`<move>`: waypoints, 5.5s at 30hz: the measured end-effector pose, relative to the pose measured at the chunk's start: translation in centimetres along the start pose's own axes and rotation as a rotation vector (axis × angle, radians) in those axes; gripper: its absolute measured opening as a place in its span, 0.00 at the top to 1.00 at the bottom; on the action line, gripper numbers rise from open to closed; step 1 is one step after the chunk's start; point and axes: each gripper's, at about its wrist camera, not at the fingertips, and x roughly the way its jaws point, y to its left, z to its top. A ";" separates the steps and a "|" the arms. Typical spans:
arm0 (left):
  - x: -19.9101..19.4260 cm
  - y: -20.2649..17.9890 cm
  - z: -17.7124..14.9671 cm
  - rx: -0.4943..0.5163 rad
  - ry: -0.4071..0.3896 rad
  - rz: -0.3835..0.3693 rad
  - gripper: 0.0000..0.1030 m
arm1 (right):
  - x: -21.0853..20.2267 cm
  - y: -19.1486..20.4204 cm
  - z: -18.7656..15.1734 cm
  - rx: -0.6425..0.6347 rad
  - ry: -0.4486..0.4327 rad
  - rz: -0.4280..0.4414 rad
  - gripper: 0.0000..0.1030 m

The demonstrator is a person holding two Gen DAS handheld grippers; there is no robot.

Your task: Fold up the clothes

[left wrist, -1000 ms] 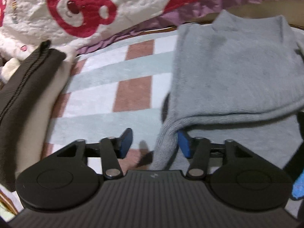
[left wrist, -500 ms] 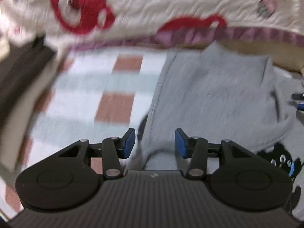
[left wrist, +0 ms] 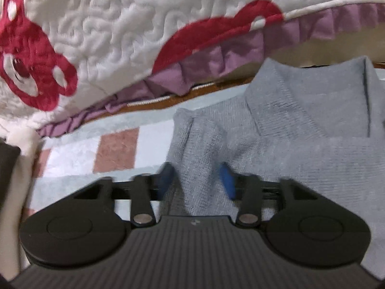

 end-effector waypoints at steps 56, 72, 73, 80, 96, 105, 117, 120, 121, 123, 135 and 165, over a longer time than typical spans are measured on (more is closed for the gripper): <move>-5.9 4.7 -8.8 -0.265 0.025 0.037 0.43 | 1.2 -6.0 2.1 -0.005 0.061 -0.513 0.79; -10.9 -17.3 -3.7 -0.262 -0.076 -0.409 0.55 | -20.2 -19.2 4.5 0.376 -0.051 -0.220 0.31; -10.7 -19.4 -4.0 -0.251 -0.062 -0.441 0.58 | -21.2 -20.3 4.5 0.380 -0.051 -0.243 0.31; -10.5 -23.9 -5.1 -0.141 -0.003 -0.465 0.63 | -24.0 -28.1 3.8 0.483 -0.118 -0.433 0.31; -12.2 -22.7 -8.6 -0.013 -0.089 -0.367 0.60 | -16.6 -30.7 4.4 0.339 -0.124 -0.559 0.51; -12.3 -18.8 -8.3 -0.353 -0.045 -0.375 0.59 | -14.4 -20.3 6.5 0.391 -0.235 -0.287 0.88; -15.1 -13.5 -8.8 -0.393 -0.082 -0.226 0.49 | 0.7 -2.5 -3.5 0.077 0.195 -0.041 0.91; -14.3 -14.0 -11.4 -0.292 -0.006 -0.136 0.49 | 0.1 -2.8 -3.6 0.047 0.237 -0.057 0.87; -14.2 -13.6 -12.2 -0.307 0.002 -0.149 0.49 | -0.4 -3.1 -3.4 0.064 0.239 -0.049 0.82; -14.3 -12.9 -12.8 -0.357 -0.012 -0.172 0.49 | -1.5 -3.8 -3.2 0.097 0.244 -0.035 0.78; -13.5 -20.5 -7.6 -0.118 -0.138 -0.415 0.44 | -14.1 -11.6 -2.9 0.283 -0.005 -0.422 0.68; -10.2 -9.0 -6.9 -0.511 -0.186 -0.167 0.87 | -7.7 -10.5 -4.6 0.343 0.108 -0.439 0.78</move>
